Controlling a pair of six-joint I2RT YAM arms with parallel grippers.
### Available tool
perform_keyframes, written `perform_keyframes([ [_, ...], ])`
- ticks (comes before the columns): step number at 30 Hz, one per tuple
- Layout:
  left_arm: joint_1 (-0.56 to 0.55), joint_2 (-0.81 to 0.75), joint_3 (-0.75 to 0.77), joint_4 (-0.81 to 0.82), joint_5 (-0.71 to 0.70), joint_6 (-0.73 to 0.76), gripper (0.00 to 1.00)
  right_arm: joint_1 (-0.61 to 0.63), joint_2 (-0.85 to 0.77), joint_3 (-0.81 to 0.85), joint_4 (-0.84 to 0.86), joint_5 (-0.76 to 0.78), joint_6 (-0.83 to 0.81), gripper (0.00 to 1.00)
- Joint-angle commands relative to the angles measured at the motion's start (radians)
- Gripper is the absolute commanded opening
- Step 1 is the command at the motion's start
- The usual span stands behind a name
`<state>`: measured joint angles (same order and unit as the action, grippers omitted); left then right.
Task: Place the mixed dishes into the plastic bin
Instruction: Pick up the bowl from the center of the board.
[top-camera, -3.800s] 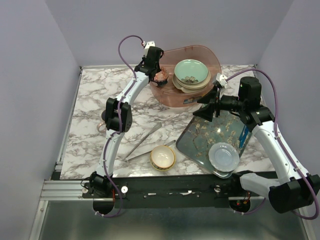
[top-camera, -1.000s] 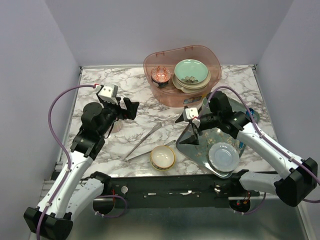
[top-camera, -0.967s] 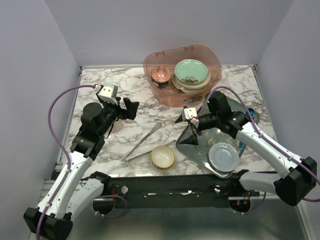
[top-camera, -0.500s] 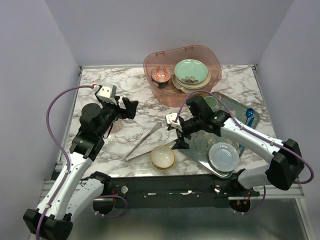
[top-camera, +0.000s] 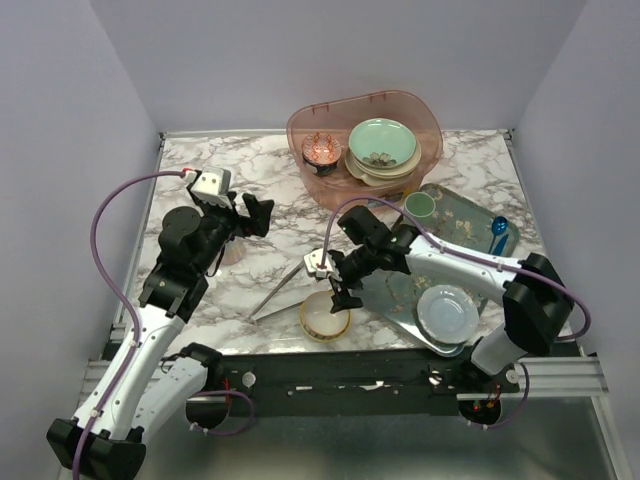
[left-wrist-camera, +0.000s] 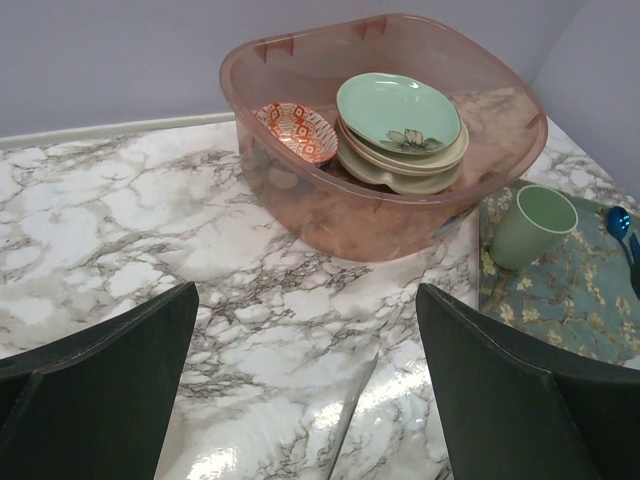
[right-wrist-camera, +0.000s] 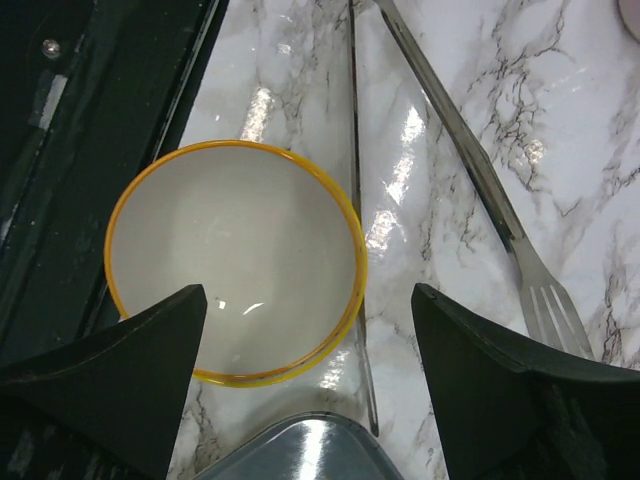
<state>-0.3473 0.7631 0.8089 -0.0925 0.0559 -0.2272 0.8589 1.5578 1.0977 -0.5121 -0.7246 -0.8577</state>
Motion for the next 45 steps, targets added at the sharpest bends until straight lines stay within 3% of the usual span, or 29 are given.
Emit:
perform_keyframes([
  [1,0.007,-0.018,-0.013,0.017,-0.039,0.015,0.99,0.008,0.102,0.083,-0.006,-0.038,-0.102,0.88],
  [5,0.007,-0.019,-0.011,0.017,-0.044,0.015,0.99,0.018,0.163,0.132,-0.011,-0.05,-0.101,0.76],
  [12,0.01,-0.025,-0.01,0.017,-0.044,0.015,0.99,0.04,0.202,0.139,-0.017,-0.062,-0.103,0.45],
  [25,0.016,-0.021,-0.013,0.019,-0.037,0.014,0.99,0.049,0.263,0.177,-0.017,-0.062,-0.073,0.39],
  [32,0.016,-0.021,-0.011,0.019,-0.037,0.015,0.99,0.054,0.278,0.183,-0.019,-0.071,-0.066,0.27],
  [42,0.019,-0.022,-0.013,0.019,-0.034,0.014,0.99,0.054,0.259,0.205,-0.051,-0.079,-0.069,0.02],
  [45,0.018,-0.022,-0.013,0.019,-0.031,0.011,0.99,0.054,0.242,0.218,-0.072,-0.079,-0.075,0.0],
])
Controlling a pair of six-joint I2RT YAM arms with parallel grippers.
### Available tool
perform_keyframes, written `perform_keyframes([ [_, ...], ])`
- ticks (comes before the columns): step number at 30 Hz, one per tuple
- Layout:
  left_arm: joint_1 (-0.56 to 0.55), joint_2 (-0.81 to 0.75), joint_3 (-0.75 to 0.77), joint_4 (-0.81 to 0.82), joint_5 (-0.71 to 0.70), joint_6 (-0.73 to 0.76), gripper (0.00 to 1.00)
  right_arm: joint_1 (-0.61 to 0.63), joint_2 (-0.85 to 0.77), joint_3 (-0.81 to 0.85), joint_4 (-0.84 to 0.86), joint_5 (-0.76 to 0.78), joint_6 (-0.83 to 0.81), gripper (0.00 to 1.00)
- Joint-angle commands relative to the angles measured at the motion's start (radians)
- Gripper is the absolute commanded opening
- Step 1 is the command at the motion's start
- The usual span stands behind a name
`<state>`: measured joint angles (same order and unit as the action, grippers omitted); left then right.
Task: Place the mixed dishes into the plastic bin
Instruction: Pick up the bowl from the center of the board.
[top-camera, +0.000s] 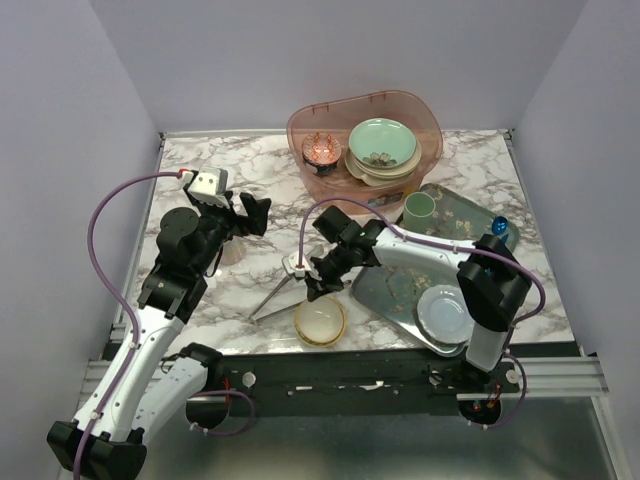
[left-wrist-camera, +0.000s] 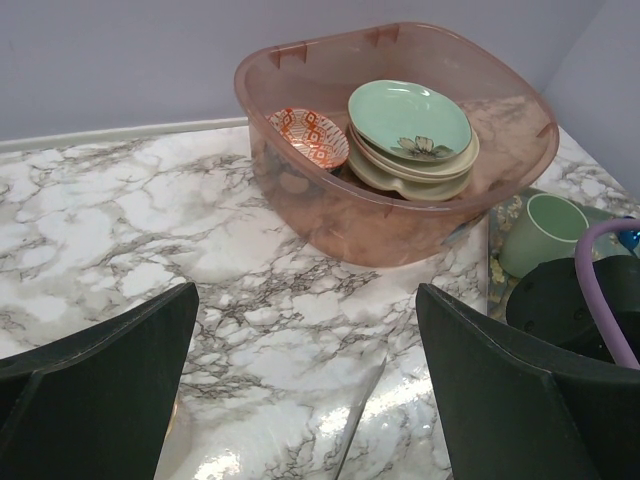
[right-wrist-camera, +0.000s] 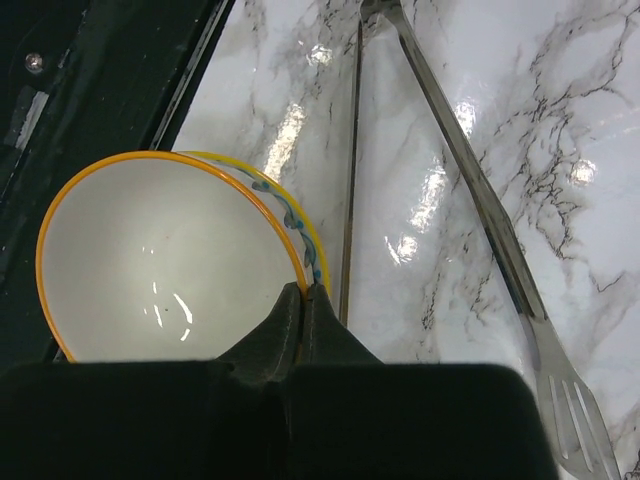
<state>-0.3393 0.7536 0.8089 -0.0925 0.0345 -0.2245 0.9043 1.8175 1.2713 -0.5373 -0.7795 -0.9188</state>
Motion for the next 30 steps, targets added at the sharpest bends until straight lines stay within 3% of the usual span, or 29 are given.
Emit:
perform_keyframes([
  [1,0.01,-0.01,-0.011,0.019,-0.008,0.008,0.99,0.008,-0.026,0.046,-0.053,-0.026,-0.015,0.0],
  [17,0.017,-0.002,-0.011,0.023,0.025,-0.012,0.99,-0.056,-0.122,0.086,-0.161,-0.09,-0.028,0.0],
  [30,0.026,0.0,-0.008,0.036,0.085,-0.039,0.99,-0.266,-0.227,0.142,-0.251,-0.216,0.044,0.0],
])
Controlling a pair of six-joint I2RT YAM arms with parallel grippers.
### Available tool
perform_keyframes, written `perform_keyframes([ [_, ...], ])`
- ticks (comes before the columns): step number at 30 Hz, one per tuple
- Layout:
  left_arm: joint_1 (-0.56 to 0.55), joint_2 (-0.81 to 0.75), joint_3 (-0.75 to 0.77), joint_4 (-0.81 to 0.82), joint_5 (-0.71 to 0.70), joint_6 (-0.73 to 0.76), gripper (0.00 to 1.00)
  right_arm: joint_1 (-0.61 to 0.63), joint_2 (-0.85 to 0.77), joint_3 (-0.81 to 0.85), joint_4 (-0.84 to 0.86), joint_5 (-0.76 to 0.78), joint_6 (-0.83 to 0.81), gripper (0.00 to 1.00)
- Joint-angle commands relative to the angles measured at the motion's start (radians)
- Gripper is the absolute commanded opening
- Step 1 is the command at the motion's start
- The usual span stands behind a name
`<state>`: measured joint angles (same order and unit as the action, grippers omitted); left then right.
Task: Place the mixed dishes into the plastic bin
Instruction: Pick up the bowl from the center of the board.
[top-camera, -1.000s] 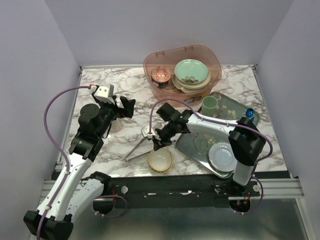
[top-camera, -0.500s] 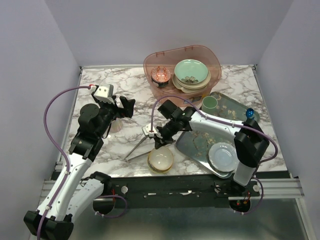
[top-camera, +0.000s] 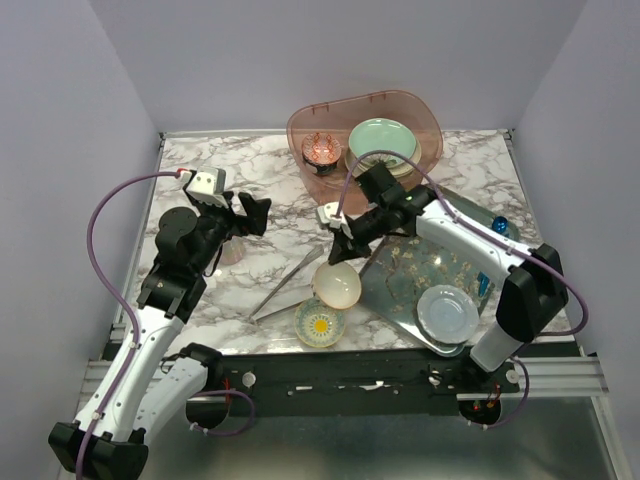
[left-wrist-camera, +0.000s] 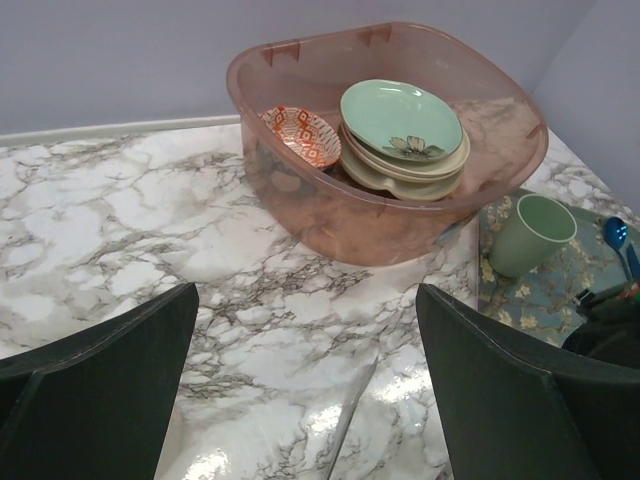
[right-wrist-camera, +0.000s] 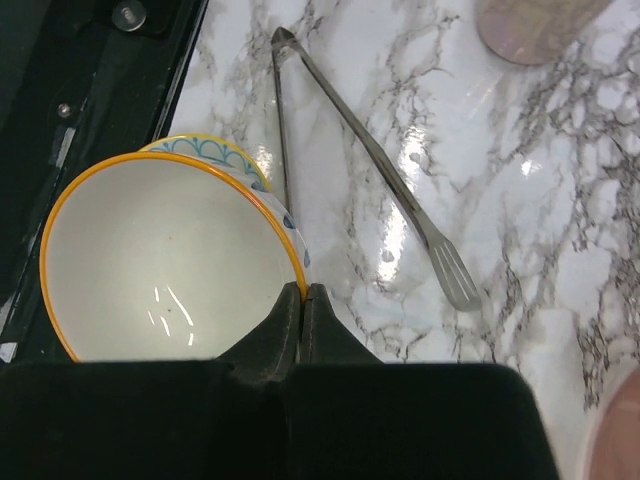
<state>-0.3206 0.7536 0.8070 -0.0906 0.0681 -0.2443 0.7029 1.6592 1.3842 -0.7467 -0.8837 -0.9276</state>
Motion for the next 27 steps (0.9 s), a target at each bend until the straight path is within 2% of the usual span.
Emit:
perform_keyframes([
  [1,0.008,0.003,-0.006,0.034,0.058,-0.027,0.99,-0.075,-0.073,0.029,-0.039,-0.118,0.062,0.0],
  [7,0.012,-0.002,-0.017,0.071,0.114,-0.099,0.99,-0.14,-0.114,0.003,0.035,-0.101,0.18,0.0],
  [13,0.012,0.024,-0.019,0.081,0.177,-0.291,0.99,-0.172,-0.139,-0.017,0.109,-0.038,0.288,0.0],
  [19,0.011,0.046,0.001,0.022,0.208,-0.456,0.99,-0.189,-0.151,-0.027,0.147,0.006,0.354,0.0],
  [27,-0.003,0.067,0.004,-0.038,0.253,-0.521,0.99,-0.194,-0.162,-0.036,0.175,0.069,0.392,0.0],
])
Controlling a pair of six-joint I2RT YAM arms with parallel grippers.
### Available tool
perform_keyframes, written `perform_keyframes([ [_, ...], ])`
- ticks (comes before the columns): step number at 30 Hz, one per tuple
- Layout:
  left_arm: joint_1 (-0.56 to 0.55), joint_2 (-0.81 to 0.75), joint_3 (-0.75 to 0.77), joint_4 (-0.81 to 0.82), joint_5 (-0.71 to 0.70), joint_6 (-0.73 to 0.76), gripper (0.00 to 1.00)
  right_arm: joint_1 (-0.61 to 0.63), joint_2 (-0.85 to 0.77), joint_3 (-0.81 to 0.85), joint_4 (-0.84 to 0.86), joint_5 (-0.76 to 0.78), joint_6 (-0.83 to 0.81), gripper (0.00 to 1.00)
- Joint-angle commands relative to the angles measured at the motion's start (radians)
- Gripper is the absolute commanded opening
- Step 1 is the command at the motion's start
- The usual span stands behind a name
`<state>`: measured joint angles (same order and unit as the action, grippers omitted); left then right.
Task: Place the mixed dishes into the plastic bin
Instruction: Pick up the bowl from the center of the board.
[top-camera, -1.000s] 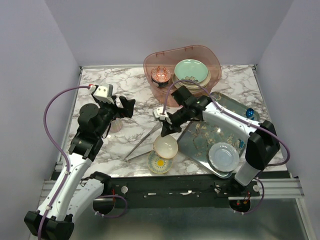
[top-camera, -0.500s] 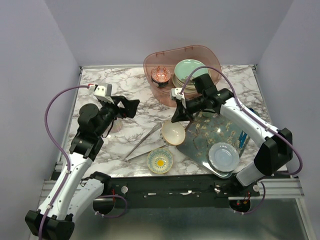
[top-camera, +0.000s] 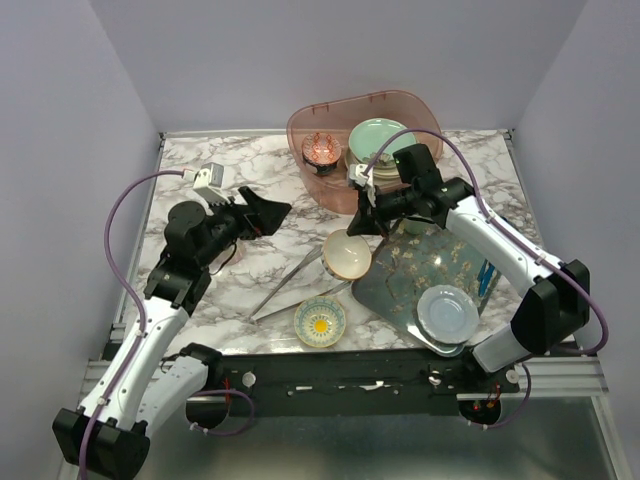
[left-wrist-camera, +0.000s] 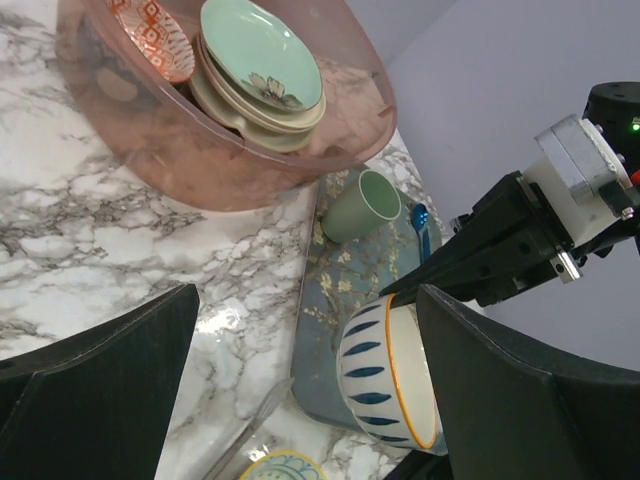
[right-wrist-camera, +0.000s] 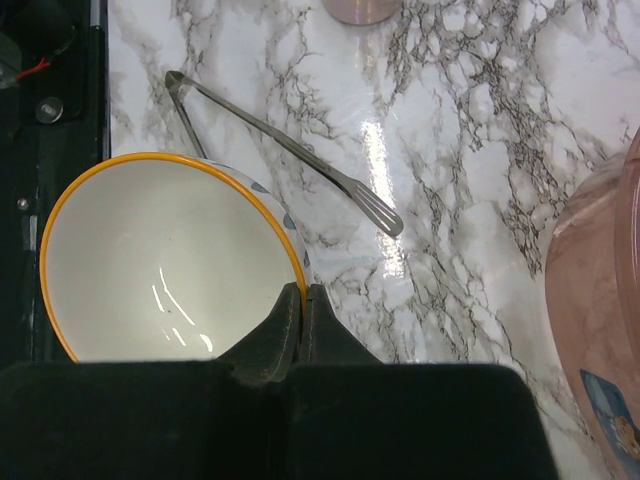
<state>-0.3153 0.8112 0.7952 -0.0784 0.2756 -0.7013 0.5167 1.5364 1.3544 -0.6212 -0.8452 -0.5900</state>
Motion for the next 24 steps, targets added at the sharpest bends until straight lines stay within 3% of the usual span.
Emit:
perform_keyframes([
  [1,-0.022,0.014,0.015,-0.061,0.042,-0.064,0.99,-0.006,-0.038,-0.006,0.052,0.034,0.056,0.0],
  [6,-0.09,0.046,0.032,-0.11,-0.018,-0.047,0.99,-0.007,-0.036,-0.006,0.057,0.067,0.062,0.0],
  [14,-0.306,0.123,0.153,-0.277,-0.349,0.022,0.99,-0.007,-0.038,-0.011,0.071,0.112,0.076,0.0],
  [24,-0.464,0.2,0.237,-0.392,-0.552,0.026,0.99,-0.014,-0.041,-0.021,0.113,0.19,0.123,0.0],
])
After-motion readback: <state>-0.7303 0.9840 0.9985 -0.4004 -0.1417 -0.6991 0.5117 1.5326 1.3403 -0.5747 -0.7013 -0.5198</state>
